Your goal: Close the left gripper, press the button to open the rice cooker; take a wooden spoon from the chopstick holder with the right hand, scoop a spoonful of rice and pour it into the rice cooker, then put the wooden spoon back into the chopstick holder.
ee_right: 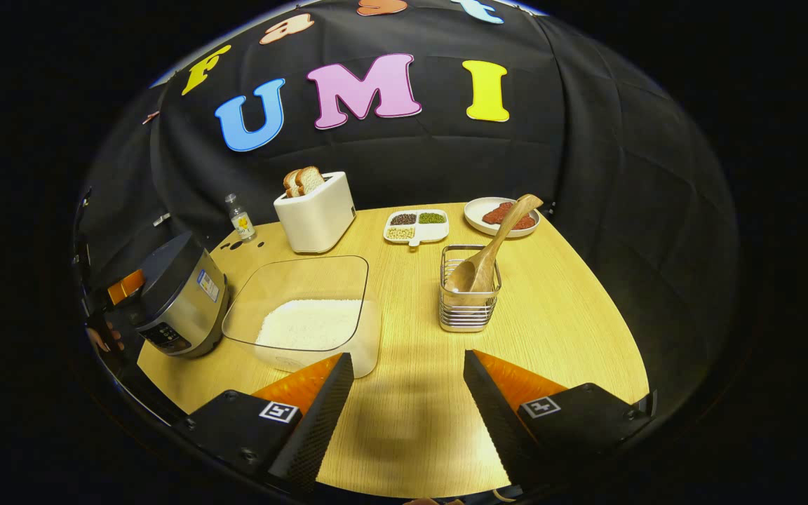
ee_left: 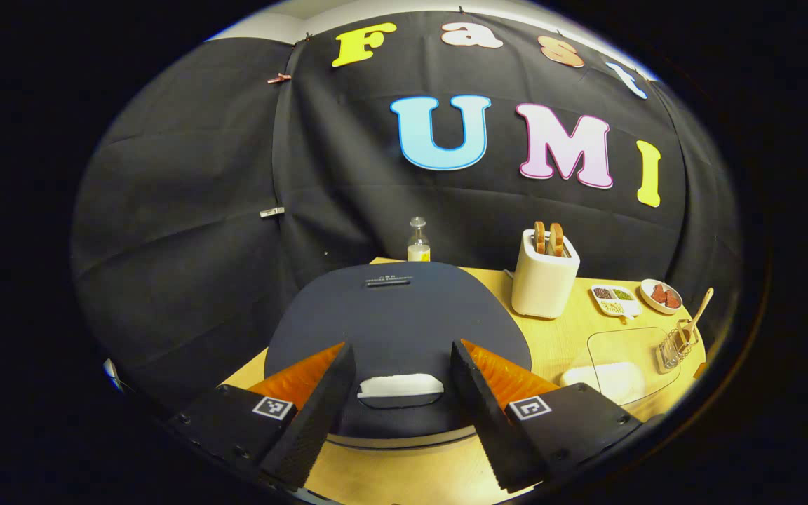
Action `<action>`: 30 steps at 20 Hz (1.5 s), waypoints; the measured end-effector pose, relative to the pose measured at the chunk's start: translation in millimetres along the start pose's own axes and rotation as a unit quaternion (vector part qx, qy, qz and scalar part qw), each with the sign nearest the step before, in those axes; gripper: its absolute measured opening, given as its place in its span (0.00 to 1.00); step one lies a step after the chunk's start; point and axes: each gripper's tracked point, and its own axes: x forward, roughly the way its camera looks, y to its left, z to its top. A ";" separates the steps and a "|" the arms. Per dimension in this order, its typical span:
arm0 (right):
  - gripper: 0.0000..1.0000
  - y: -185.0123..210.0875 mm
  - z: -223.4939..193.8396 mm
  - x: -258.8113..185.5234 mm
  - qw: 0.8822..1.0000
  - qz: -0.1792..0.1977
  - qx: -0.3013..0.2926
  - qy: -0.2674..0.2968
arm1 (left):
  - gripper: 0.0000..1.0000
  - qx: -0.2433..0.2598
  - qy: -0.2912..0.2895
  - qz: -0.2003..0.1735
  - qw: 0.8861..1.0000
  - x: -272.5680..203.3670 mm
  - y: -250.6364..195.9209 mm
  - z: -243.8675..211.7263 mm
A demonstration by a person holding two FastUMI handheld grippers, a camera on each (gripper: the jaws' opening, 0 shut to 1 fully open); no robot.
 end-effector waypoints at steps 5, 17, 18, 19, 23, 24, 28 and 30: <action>0.99 12.4 36.3 -17.5 0.999 0.000 -0.010 -0.048 | 0.96 0.017 -0.035 -0.051 0.998 -23.4 -11.9 28.6; 0.99 54.0 152.0 -141.1 0.972 -0.029 -0.021 -0.233 | 0.96 -0.030 -0.107 -0.156 0.981 -142.3 -81.7 96.3; 0.99 53.5 149.1 -149.2 0.971 -0.035 -0.012 -0.234 | 0.95 -0.023 -0.111 -0.165 0.980 -148.9 -87.2 93.6; 0.99 53.7 146.8 -153.9 0.971 -0.035 -0.006 -0.236 | 0.95 -0.017 -0.112 -0.172 0.979 -153.3 -90.3 92.1; 0.99 38.5 145.6 -167.2 0.968 -0.040 -0.015 -0.246 | 0.95 -0.008 -0.121 -0.176 0.977 -170.8 -98.3 92.7; 0.98 34.7 142.4 -168.5 0.969 -0.038 -0.007 -0.244 | 0.95 -0.006 -0.126 -0.168 0.978 -174.5 -98.0 95.4; 0.98 17.6 146.3 -169.6 0.967 -0.020 -0.002 -0.256 | 0.95 0.000 -0.136 -0.141 0.981 -187.8 -104.4 98.0; 0.98 8.5 150.0 -168.6 0.965 -0.013 -0.008 -0.262 | 0.95 -0.013 -0.132 -0.131 0.982 -192.9 -105.2 96.1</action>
